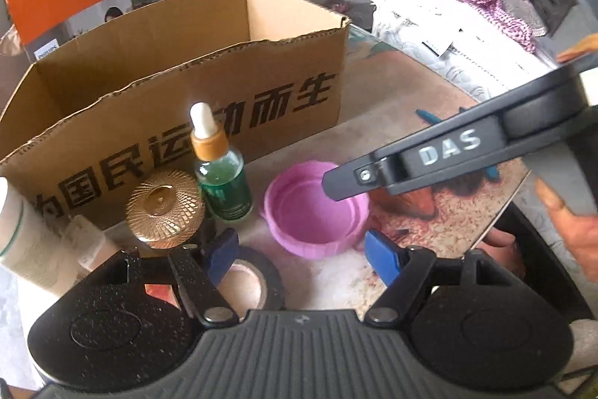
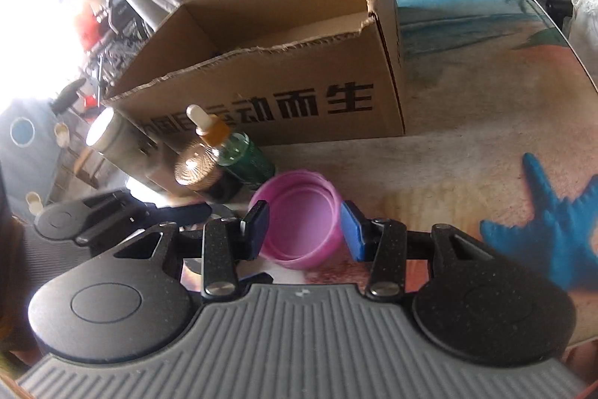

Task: Organize rigid objects
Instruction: 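Withdraw the right gripper from the box toward the pink lid, then close the right gripper on the rim of the pink lid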

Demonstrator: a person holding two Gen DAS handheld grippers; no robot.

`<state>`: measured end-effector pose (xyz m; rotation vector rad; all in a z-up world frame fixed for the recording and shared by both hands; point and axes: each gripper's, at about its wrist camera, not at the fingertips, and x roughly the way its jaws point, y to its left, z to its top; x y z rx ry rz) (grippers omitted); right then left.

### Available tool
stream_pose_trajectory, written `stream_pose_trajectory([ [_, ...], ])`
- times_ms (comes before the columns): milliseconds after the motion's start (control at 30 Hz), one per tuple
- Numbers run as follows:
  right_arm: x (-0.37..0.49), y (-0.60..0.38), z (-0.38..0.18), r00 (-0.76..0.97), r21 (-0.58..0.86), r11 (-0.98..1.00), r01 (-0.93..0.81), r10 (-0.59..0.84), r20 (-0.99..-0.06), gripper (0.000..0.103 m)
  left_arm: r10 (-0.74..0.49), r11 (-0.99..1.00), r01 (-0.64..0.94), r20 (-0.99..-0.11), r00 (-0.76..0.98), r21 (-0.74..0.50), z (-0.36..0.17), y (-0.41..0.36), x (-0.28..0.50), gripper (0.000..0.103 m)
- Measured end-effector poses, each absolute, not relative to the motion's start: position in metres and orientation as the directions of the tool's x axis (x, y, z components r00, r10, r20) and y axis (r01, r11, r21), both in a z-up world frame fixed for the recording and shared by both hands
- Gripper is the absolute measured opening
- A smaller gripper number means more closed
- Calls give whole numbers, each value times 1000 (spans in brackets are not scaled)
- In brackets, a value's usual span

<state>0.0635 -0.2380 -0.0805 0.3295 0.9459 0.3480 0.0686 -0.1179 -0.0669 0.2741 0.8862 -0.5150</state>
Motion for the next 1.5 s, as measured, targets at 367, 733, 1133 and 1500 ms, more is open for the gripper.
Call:
stream_pose_trajectory([
  [367, 87, -239, -103, 497, 367, 917, -158, 395, -773, 24, -275, 831, 553, -820, 502, 60, -82, -136, 82, 76],
  [733, 86, -238, -103, 500, 314, 927, -206, 376, -780, 9, -256, 822, 562, -824, 504, 88, -88, -156, 77, 66],
  [1133, 43, -248, -17, 675, 235, 950, -204, 311, -669, 10, -336, 830, 543, -662, 670, 129, 1, -156, 48, 66],
  [1500, 121, -209, 85, 713, 190, 899, -394, 430, -553, 10, -252, 916, 390, -625, 739, 92, 71, -97, 129, 67],
])
